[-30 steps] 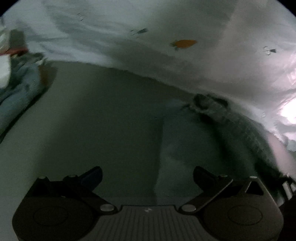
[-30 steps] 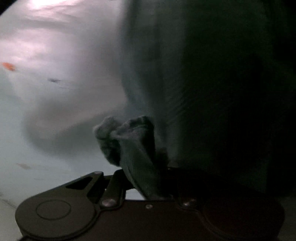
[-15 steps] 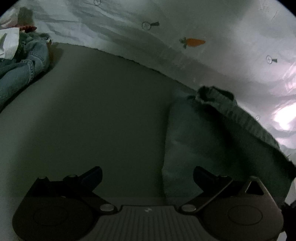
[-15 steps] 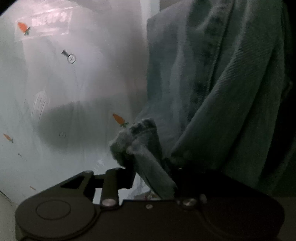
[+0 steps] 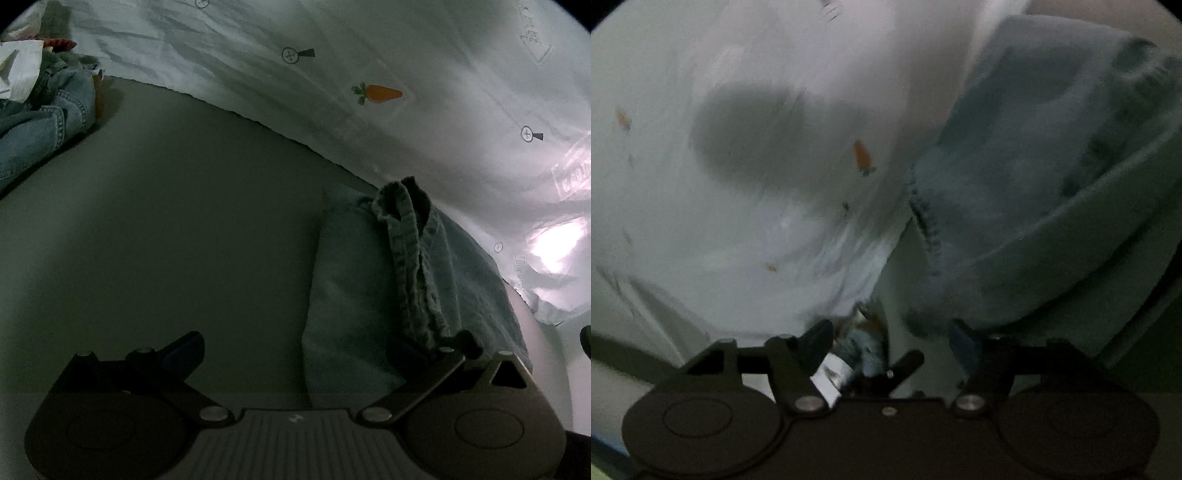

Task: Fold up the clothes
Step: 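Grasp the jeans edge with the left tool while the right tool holds the jeans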

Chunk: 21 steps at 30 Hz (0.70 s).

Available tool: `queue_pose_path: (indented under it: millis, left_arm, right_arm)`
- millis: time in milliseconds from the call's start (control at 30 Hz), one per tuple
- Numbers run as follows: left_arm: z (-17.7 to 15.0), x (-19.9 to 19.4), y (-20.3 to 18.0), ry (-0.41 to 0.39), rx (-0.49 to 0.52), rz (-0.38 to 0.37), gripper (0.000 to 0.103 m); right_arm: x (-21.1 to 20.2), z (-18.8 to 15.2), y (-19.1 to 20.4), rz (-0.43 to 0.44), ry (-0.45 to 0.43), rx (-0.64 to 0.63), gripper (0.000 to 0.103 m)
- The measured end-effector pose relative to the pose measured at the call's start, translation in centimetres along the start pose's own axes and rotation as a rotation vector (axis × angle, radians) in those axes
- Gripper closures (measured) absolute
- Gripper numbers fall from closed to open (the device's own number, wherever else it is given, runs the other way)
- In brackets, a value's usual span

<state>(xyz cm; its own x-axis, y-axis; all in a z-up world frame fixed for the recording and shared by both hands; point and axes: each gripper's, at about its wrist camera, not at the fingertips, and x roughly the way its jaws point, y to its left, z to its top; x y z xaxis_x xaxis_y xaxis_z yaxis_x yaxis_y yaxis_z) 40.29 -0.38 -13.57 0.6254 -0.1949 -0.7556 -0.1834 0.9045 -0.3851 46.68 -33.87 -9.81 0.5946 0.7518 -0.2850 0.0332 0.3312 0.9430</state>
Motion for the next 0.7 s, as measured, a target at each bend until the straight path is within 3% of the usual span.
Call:
queue_pose_path:
  millis: [133,333,400,467,500,700]
  left_arm:
    - [-0.4,-0.6,-0.3,-0.007,0.015,-0.017,0.0]
    - [-0.5,-1.0,-0.7,-0.015,-0.025,-0.098,0.0]
    - [-0.1,-0.7,-1.1,-0.009,-0.043,-0.145,0.0]
    - [0.4,-0.2,-1.7,0.002,-0.055,-0.196,0.0]
    - [0.6,0.1,-2.1,0.004,-0.051,-0.215,0.0]
    - [1.9,3.0,-5.2,0.045,-0.015,-0.296,0.001]
  right_arm:
    - [-1.3,-0.5,-0.9,0.037,-0.041,0.017,0.07]
    - [-2.7,-0.1,-3.3,-0.099,-0.117,0.043,0.071]
    - [-2.1,-0.2,-4.7,-0.207,-0.09,0.054,0.071]
    - [-1.6,-0.5,-5.8,-0.283,-0.055,0.067,0.083]
    - [-1.7,-0.7,-6.3,-0.277,-0.052,0.076,0.087]
    - [-3.7,0.3,-6.9,-0.175,-0.12,0.153,0.081]
